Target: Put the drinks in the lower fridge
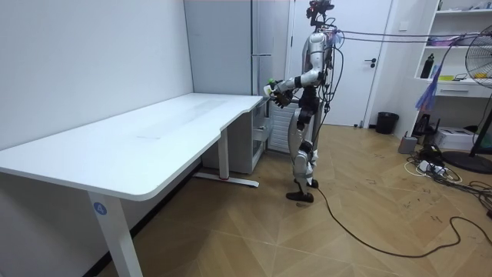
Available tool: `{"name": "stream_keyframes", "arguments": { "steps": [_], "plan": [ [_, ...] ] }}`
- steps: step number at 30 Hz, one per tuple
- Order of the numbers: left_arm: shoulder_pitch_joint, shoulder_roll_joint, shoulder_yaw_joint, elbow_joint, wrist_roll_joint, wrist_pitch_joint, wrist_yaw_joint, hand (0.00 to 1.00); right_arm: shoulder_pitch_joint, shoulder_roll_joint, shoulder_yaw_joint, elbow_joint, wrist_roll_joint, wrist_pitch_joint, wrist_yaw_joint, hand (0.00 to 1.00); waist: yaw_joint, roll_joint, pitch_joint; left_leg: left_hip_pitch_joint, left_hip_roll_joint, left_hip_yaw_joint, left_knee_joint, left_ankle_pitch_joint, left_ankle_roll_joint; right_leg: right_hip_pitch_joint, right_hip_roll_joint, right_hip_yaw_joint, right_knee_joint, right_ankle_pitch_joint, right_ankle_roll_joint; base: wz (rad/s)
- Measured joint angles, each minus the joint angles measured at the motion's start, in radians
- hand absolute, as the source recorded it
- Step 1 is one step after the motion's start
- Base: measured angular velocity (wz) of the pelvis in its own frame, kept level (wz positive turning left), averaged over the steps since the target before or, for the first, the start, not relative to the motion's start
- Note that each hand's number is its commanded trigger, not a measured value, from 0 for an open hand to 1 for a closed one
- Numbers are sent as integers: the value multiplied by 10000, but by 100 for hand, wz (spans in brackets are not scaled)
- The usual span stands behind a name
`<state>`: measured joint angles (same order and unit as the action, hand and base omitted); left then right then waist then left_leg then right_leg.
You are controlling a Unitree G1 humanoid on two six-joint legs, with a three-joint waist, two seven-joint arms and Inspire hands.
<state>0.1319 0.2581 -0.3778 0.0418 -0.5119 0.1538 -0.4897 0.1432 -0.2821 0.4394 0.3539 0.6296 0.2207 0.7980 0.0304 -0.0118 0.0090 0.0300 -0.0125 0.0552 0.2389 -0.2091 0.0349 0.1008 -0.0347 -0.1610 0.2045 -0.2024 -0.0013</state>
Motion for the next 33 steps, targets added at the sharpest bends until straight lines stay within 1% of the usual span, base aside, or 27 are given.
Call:
{"name": "stream_keyframes", "arguments": {
  "steps": [5,7,10,12,16,17,18,19,20,24,28,30,33],
  "plan": [
    [0,-76,-84,0,-100,38,-16,100,-1,0,20,2,-2,-9,-238,100,9,4,7,-3,-1,9,-15,0,0,-22,3,78,-3,0,0,0],
    [0,-116,-9,61,-337,157,-12,100,-1,14,145,0,-5,-111,-188,100,9,1,28,-19,2,0,-15,0,0,-22,13,88,-6,0,0,0],
    [-1,-141,-30,72,-458,173,-19,100,-1,61,156,3,-2,-96,-217,100,-5,10,51,-53,1,-2,-10,-1,0,-21,10,92,-4,-1,0,0],
    [-1,-122,-23,77,-456,202,-19,100,-4,68,212,2,-4,-99,-212,100,-8,4,53,-71,2,-6,-13,-1,-1,-34,12,95,-3,-1,0,0],
    [-1,-176,-26,78,-476,269,-17,100,-4,77,252,2,-7,-105,-215,100,-11,-2,54,-61,0,-6,4,-1,-1,-49,10,72,-3,-1,0,0],
    [-1,-177,-22,78,-497,278,-14,98,-4,84,252,2,-7,-105,-216,100,-11,-1,54,-56,0,-6,6,-1,-1,-49,8,58,-3,-1,0,0],
    [-1,-177,-7,82,-548,283,-5,53,-4,105,249,2,-6,-106,-215,100,-17,0,54,-43,-1,-7,5,-1,-1,-41,6,38,-4,-1,0,0],
    [-1,-176,14,107,-668,283,16,37,-4,130,229,2,-3,-107,-215,100,-27,0,54,-22,-1,-9,4,-1,-1,-23,6,30,-4,-1,0,0],
    [-1,-177,23,109,-691,283,27,0,-4,140,214,3,-3,-107,-215,100,-32,-1,54,-14,-1,-10,5,-1,-1,-14,5,25,-4,-1,0,0],
    [-1,-157,100,154,-877,282,69,0,-3,181,166,8,18,-106,-201,100,-46,2,53,-4,-2,-17,13,-1,-1,6,-7,-34,-4,-1,0,0],
    [-52,5,165,146,-842,279,36,0,1,96,148,8,-6,-3,-134,100,-39,19,55,-17,-1,-25,37,-1,0,14,-6,-37,-2,-1,0,0],
    [-105,47,225,145,-842,278,30,0,22,1,148,18,-25,9,-130,100,-32,38,64,-26,-1,-28,44,-1,0,18,-7,-37,-1,0,0,0],
    [-106,136,246,145,-842,278,34,0,44,-21,145,18,-18,8,-111,100,-17,84,54,-29,3,-31,51,-1,-1,43,-2,-39,1,0,0,0]
  ]
}}
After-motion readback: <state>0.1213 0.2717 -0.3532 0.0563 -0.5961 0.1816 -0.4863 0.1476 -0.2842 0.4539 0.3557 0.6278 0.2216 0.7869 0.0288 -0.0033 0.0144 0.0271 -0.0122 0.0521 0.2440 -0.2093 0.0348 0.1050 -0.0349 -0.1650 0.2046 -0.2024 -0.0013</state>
